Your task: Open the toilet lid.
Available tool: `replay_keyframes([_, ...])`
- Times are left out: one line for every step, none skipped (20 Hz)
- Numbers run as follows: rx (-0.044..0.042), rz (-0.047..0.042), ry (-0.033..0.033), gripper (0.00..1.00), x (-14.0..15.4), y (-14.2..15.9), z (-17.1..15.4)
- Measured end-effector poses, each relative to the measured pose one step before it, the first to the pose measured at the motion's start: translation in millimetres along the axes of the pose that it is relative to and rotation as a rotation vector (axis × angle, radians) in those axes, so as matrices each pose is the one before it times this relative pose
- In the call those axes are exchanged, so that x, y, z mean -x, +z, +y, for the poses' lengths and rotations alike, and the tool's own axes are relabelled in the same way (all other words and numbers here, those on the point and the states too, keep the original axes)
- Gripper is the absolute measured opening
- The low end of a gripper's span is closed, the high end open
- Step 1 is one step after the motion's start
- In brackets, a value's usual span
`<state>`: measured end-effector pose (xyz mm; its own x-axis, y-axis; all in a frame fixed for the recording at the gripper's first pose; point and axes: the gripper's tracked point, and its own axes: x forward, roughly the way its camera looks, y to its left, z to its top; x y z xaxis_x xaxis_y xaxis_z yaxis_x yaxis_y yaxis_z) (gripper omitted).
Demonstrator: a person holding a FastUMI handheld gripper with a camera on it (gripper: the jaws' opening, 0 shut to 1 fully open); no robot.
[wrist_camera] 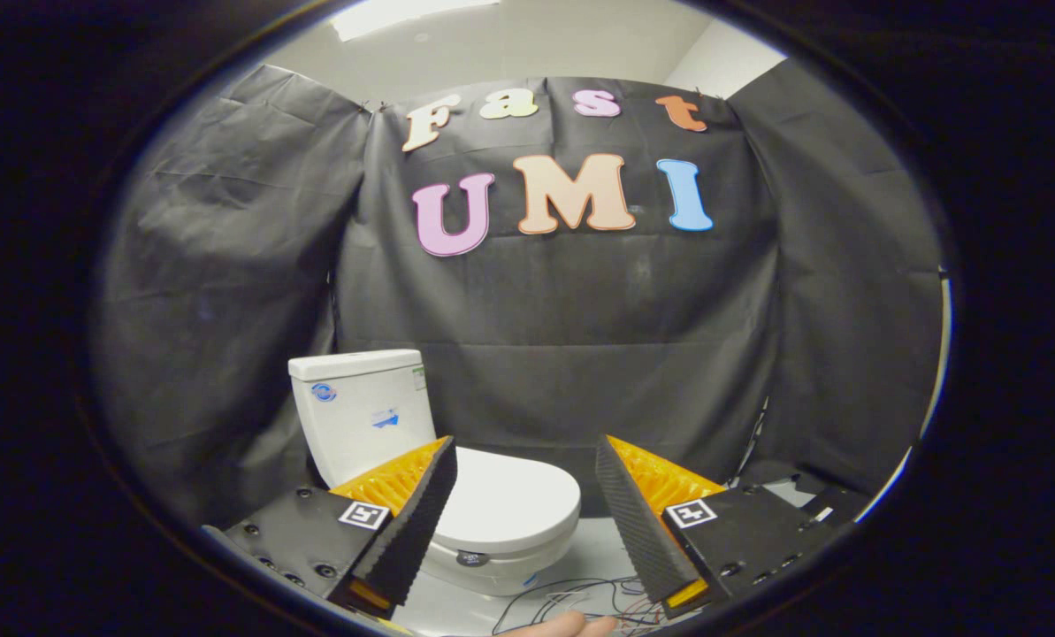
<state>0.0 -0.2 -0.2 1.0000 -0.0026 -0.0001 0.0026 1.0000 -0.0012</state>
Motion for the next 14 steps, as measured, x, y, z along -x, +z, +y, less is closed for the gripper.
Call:
replay_keyframes([-0.00129, 0.00011, 0.00008, 0.98, -0.61, 0.64, -0.23])
replay_keyframes([-0.00067, -0.00022, 0.00054, 0.98, 0.06, -0.32, 0.17])
replay_keyframes([-0.00088, -0.0003, 0.0001, 0.98, -0.11, -0.11, -0.12])
replay_keyframes([-0.00156, -0.00094, -0.0003, 0.98, 0.83, 0.13, 0.11])
replay_keyframes([0.00191, 0.0016, 0.00023, 0.98, -1.04, 0.16, 0.27])
replay_keyframes([0.00003, -0.00705, 0.00231, 0.98, -2.98, 0.9, -0.35])
replay_keyframes([-0.00519, 0.00484, -0.00184, 0.98, -1.97, -0.54, -0.08])
replay_keyframes([-0.00526, -0.0026, 0.00283, 0.98, -0.58, -0.58, 0.15])
replay_keyframes([-0.00718, 0.01136, -0.00221, 0.98, -4.86, -2.71, -0.04])
replay_keyframes([-0.00453, -0.00279, -0.00111, 0.98, -15.6, 1.42, 0.03])
replay_keyframes([0.01511, -0.0048, 0.00454, 0.98, -14.09, 3.52, 2.32])
replay_keyframes([0.0203, 0.01097, 0.00705, 0.97, -11.7, -4.28, 4.83])
replay_keyframes([0.02036, 0.0314, 0.00621, 0.97, -8.65, -7.14, 5.64])
replay_keyframes([0.02714, 0.02373, 0.01132, 0.97, -6.34, -7.51, 4.5])
